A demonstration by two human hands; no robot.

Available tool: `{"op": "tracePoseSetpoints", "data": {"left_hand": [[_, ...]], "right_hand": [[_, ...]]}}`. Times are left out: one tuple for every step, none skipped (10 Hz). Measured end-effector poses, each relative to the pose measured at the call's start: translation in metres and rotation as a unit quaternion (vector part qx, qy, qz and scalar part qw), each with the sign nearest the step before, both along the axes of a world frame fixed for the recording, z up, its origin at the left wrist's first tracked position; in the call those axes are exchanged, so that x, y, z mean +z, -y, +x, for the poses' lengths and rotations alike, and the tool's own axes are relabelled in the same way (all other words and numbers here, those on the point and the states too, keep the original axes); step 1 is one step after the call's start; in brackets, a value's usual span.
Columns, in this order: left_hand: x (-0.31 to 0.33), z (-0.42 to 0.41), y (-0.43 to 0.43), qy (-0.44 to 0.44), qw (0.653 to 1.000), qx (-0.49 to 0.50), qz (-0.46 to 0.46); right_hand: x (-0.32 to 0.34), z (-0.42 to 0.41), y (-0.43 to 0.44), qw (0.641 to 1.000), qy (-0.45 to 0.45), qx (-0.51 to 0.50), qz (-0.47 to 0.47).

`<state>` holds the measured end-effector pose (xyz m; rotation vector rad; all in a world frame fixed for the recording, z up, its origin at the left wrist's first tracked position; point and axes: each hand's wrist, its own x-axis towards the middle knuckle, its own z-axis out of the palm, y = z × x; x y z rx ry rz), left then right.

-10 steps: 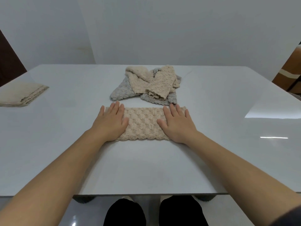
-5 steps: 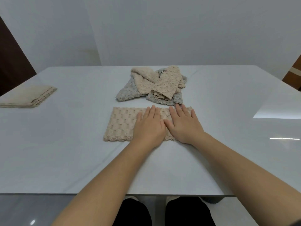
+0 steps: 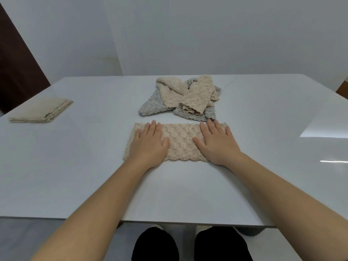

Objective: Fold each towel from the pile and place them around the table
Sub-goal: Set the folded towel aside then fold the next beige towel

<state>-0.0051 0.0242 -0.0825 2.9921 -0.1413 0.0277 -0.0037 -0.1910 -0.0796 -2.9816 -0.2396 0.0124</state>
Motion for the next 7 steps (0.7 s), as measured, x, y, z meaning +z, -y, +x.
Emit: {"op": "tracePoseSetpoints", "data": {"left_hand": [[0.001,0.0,-0.013,-0.001,1.0,0.01,-0.003],[0.001,0.0,-0.02,-0.004,1.0,0.013,-0.001],[-0.001,-0.001,-0.019,0.001,1.0,0.014,0.007],[-0.001,-0.001,-0.018,0.004,1.0,0.014,0.006],[0.0,-0.001,-0.018,0.001,1.0,0.013,0.005],[0.0,-0.001,-0.018,0.001,1.0,0.012,0.007],[0.0,-0.001,-0.018,-0.001,1.0,0.01,0.006]], "right_hand": [[0.0,0.0,0.0,1.0,0.0,0.002,0.001],[0.0,0.0,0.0,1.0,-0.013,0.001,-0.001],[0.008,0.0,-0.005,1.0,-0.021,-0.014,0.008],[0.02,-0.002,-0.031,0.999,0.039,0.01,0.016],[0.019,-0.008,-0.069,0.997,0.02,0.066,0.021],[0.004,-0.011,-0.073,0.997,-0.009,0.073,0.014],[0.002,-0.009,-0.047,0.998,-0.01,0.051,0.021]]}}
